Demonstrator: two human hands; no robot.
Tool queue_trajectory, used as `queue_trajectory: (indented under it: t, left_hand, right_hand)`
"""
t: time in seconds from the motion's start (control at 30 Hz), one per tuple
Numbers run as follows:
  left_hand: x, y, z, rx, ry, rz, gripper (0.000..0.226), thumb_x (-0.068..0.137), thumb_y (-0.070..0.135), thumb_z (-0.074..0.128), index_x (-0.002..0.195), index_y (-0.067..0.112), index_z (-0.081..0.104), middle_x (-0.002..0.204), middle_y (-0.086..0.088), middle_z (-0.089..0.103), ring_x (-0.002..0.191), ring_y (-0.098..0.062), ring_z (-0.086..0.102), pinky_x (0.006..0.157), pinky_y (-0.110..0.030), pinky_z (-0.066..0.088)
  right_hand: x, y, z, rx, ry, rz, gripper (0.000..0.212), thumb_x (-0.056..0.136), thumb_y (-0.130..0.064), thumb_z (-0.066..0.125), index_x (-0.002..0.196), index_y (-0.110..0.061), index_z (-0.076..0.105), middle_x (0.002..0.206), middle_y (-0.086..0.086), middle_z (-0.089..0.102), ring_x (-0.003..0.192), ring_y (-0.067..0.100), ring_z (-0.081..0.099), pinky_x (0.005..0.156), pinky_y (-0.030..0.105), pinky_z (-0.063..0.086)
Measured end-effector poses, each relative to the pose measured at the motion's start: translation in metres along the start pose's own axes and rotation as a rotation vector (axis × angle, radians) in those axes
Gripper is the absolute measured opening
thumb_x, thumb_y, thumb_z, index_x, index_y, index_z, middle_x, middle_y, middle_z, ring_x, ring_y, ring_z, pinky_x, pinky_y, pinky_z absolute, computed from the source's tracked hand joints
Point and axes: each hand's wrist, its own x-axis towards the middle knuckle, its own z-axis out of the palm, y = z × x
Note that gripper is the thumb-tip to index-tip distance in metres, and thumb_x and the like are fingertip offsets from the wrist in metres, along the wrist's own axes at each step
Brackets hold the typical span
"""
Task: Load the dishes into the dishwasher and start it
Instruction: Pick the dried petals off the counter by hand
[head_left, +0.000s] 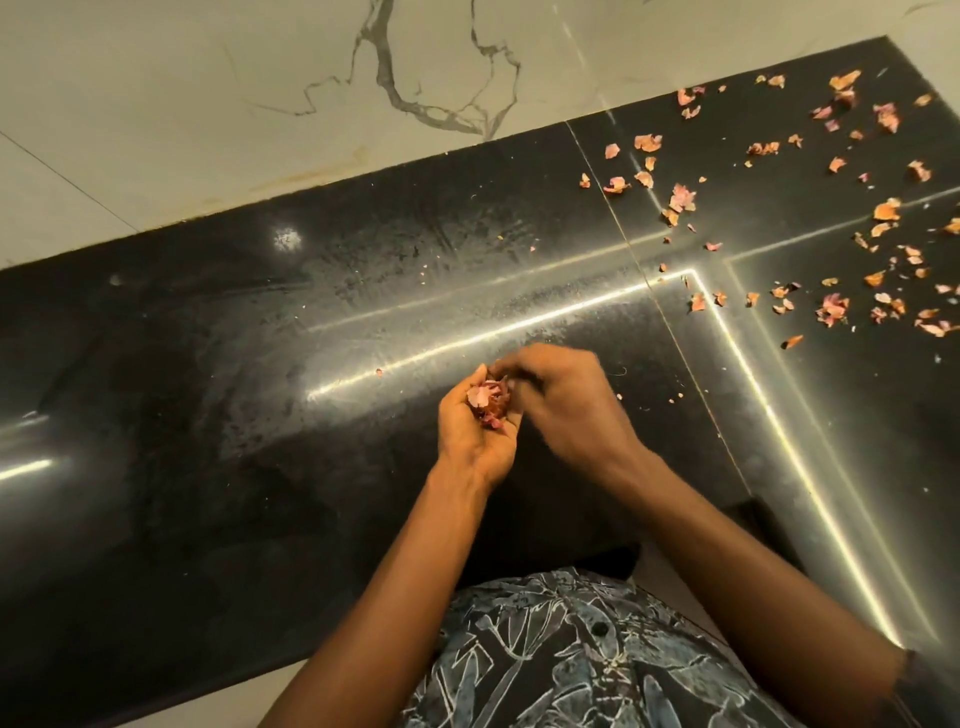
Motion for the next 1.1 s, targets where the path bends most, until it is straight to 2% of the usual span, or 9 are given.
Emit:
queue_trajectory:
  t: [0.1,0.2,0.3,0.5,0.67,0.8,0.9,1.0,1.1]
  left_hand:
    - [-0.004,0.005,0.001,-0.029,0.024,0.022,0.025,0.1,0.011,0.046,0.09,-0.003,0.065,0.078,-0.014,0.068,0.07,-0.019,0.069,0.062,-0.024,0.06]
    - [-0.007,0.011,-0.004,-0.047,0.039,0.049,0.026,0.1,0.011,0.046,0.09,-0.003,0.065,0.078,-0.013,0.067,0.07,-0.019,0.068,0.061,-0.023,0.059]
    - [-0.007,0.017,-0.005,-0.069,0.035,0.06,0.025,0.1,0.011,0.047,0.09,-0.003,0.066,0.082,-0.013,0.066,0.069,-0.018,0.069,0.061,-0.023,0.059]
    - [-0.006,0.019,-0.006,-0.054,0.026,0.064,0.024,0.099,0.011,0.049,0.09,-0.003,0.066,0.081,-0.013,0.066,0.069,-0.018,0.069,0.062,-0.023,0.059]
    - [0.001,0.003,0.003,0.014,0.04,0.041,0.026,0.1,0.012,0.047,0.089,-0.002,0.066,0.078,-0.012,0.068,0.07,-0.019,0.07,0.063,-0.024,0.06]
    - [0.012,-0.024,0.026,0.068,0.007,0.018,0.026,0.1,0.012,0.046,0.089,0.0,0.066,0.078,-0.013,0.069,0.071,-0.02,0.069,0.067,-0.026,0.06]
    - [0.022,-0.058,0.049,0.087,-0.08,-0.079,0.023,0.099,0.014,0.045,0.099,0.0,0.064,0.091,-0.014,0.067,0.092,-0.024,0.067,0.092,-0.03,0.056]
    - [0.028,-0.093,0.075,0.134,-0.115,-0.181,0.023,0.098,0.016,0.047,0.102,0.001,0.064,0.099,-0.015,0.065,0.102,-0.026,0.063,0.114,-0.036,0.039]
    - [0.027,-0.116,0.099,0.179,-0.148,-0.185,0.023,0.098,0.012,0.047,0.095,0.0,0.067,0.093,-0.013,0.068,0.086,-0.022,0.068,0.093,-0.03,0.055]
  right_hand:
    - [0.023,0.03,-0.006,0.065,0.153,0.154,0.02,0.088,-0.001,0.068,0.1,-0.015,0.077,0.095,-0.004,0.075,0.089,0.008,0.069,0.087,0.028,0.058]
    - [0.041,0.056,0.006,-0.182,0.035,0.219,0.017,0.088,-0.013,0.071,0.103,-0.018,0.077,0.1,0.002,0.076,0.094,0.02,0.07,0.088,0.038,0.057]
    - [0.042,0.058,0.024,-0.372,-0.086,0.163,0.016,0.09,-0.023,0.07,0.104,-0.017,0.075,0.102,0.007,0.069,0.093,0.03,0.065,0.08,0.038,0.054]
    - [0.04,0.057,0.037,-0.544,-0.054,0.078,0.017,0.095,-0.026,0.06,0.097,-0.011,0.068,0.098,0.009,0.064,0.084,0.033,0.064,0.071,0.044,0.054]
    - [0.028,0.06,0.003,-0.277,0.033,0.217,0.009,0.089,-0.025,0.065,0.086,-0.017,0.068,0.082,-0.002,0.066,0.076,0.021,0.064,0.068,0.035,0.051]
    - [0.002,0.044,-0.036,-0.115,0.103,0.09,0.004,0.089,-0.023,0.071,0.089,-0.021,0.068,0.082,-0.01,0.064,0.072,0.007,0.059,0.066,0.028,0.051]
    - [-0.016,0.038,-0.057,-0.182,0.046,0.005,0.007,0.087,-0.02,0.07,0.093,-0.021,0.068,0.086,-0.009,0.059,0.078,0.012,0.057,0.069,0.032,0.049]
    - [-0.023,0.055,-0.086,-0.187,0.064,0.022,0.015,0.081,-0.011,0.065,0.091,-0.021,0.07,0.086,-0.01,0.061,0.079,0.014,0.058,0.071,0.035,0.05]
    - [-0.029,0.081,-0.126,0.003,0.271,0.078,0.019,0.082,-0.002,0.066,0.089,-0.019,0.073,0.083,-0.01,0.067,0.077,0.009,0.063,0.071,0.026,0.052]
